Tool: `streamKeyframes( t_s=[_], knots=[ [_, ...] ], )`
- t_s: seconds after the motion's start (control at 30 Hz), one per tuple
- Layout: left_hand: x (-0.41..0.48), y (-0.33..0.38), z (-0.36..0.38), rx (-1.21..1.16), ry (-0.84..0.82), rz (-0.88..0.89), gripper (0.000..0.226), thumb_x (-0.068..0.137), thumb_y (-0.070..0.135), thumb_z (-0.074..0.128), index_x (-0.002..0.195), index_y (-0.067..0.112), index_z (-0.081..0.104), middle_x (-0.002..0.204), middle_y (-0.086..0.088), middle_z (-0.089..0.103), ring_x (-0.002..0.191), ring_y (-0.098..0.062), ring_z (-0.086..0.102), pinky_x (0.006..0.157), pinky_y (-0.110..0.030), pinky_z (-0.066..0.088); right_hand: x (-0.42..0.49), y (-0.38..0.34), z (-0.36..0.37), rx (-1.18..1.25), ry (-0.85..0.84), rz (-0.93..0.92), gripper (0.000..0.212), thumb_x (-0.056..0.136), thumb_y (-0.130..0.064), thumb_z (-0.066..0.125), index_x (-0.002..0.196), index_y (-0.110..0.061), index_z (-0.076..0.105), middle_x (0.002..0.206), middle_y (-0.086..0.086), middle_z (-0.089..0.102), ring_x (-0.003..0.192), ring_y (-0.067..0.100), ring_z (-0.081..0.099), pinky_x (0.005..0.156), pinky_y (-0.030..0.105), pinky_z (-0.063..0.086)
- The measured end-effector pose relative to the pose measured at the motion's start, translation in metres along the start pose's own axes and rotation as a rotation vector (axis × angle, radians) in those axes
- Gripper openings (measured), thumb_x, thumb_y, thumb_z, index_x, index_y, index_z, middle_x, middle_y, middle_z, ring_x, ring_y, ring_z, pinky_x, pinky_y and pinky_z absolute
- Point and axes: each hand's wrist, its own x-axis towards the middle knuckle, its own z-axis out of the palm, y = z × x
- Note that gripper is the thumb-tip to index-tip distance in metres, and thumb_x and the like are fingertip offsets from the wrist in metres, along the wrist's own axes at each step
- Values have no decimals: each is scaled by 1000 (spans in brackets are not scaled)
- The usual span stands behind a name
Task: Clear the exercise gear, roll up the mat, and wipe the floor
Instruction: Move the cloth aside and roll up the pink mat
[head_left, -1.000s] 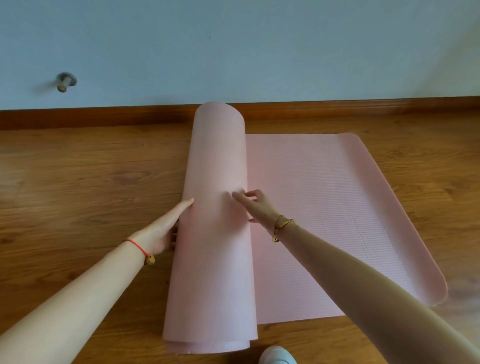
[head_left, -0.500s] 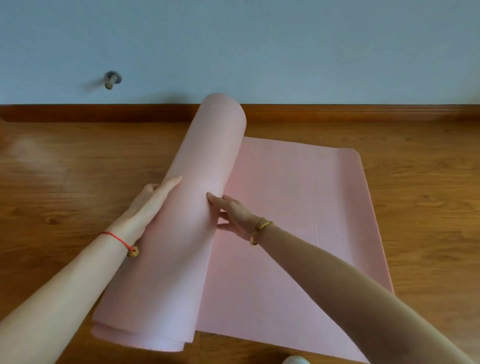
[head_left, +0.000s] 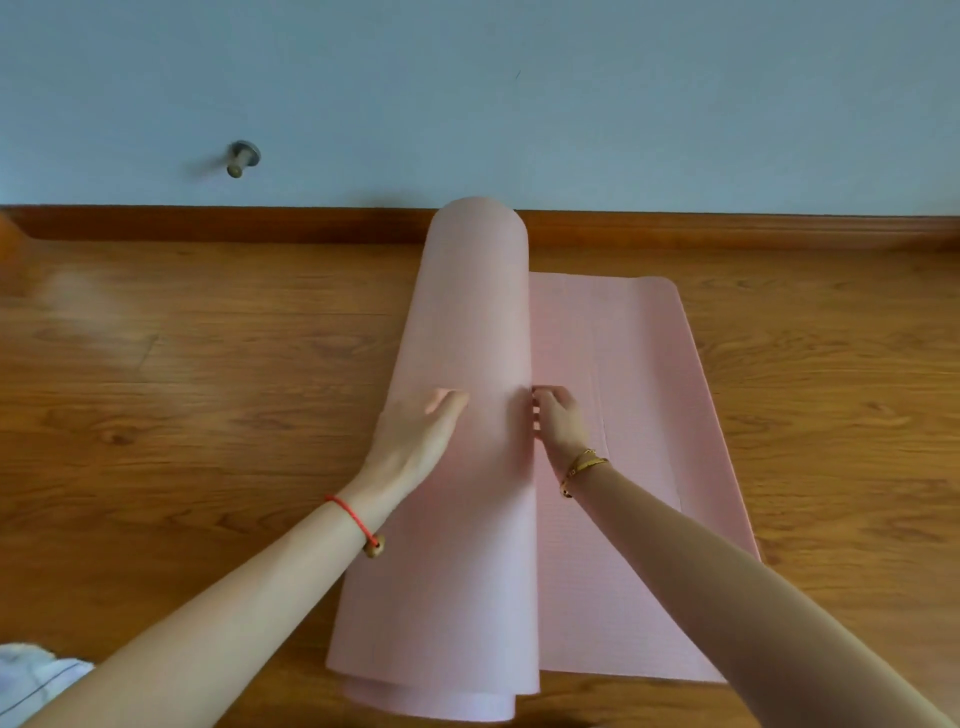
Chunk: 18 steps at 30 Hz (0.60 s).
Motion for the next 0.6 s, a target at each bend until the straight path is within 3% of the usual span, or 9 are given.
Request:
streamKeyframes(
  t_s=[0.1,0.17,0.27,0.3,0.4,0.47,0.53,0.6],
  knots=[
    [3,5,12,-106,-9,103,30,86,30,64,113,22,73,96,-5,76,92,-23,72,84,-29,56,-3,-7,-22,-76,-9,-26,49,83,-54,67,111,-15,56,102,-2,60,94,15,60,88,34,49],
    [9,3,15,-109,42,168,30,84,27,66,113,25,73,97,-2,75,85,-21,72,84,-30,58,-5,-6,-32,-211,-50,-72,82,65,-71,73,124,-18,52,119,-1,56,109,14,58,98,34,49],
    [23,-3,11,-20,222,220,35,85,11,69,119,17,69,109,-4,72,85,-14,64,75,-3,43,-7,-2,-40,-380,-57,-81,113,54,-82,70,141,-18,40,137,-1,45,127,18,47,109,40,42],
    [28,-6,8,7,238,182,41,86,15,70,126,15,65,118,-7,68,93,-17,63,80,-5,43,-6,-1,-42,-416,-42,-74,121,50,-85,67,145,-17,35,141,0,42,131,20,43,111,42,39],
    [45,-26,-2,-34,70,-144,74,85,49,69,147,16,45,149,-9,48,132,-27,49,107,-36,42,-3,2,-48,-490,19,-103,119,57,-81,70,148,-15,30,146,4,39,137,25,36,114,45,35],
    [50,-42,-7,-93,-29,-280,95,72,74,60,148,19,44,153,-6,46,138,-27,45,108,-41,37,0,4,-53,-528,55,-142,112,66,-72,73,149,-13,28,148,6,38,138,28,33,114,45,32],
    [50,-49,-8,-123,-108,-319,98,69,80,55,149,24,45,154,-2,44,140,-27,42,108,-44,34,3,5,-62,-536,71,-151,112,67,-68,75,150,-11,25,149,8,37,139,30,32,115,46,31],
    [45,-47,-6,-148,-202,-313,83,79,76,54,149,31,45,157,1,39,145,-25,34,116,-48,28,7,6,-72,-542,69,-139,111,67,-66,76,149,-10,26,148,9,37,138,30,34,115,47,32]
  ],
)
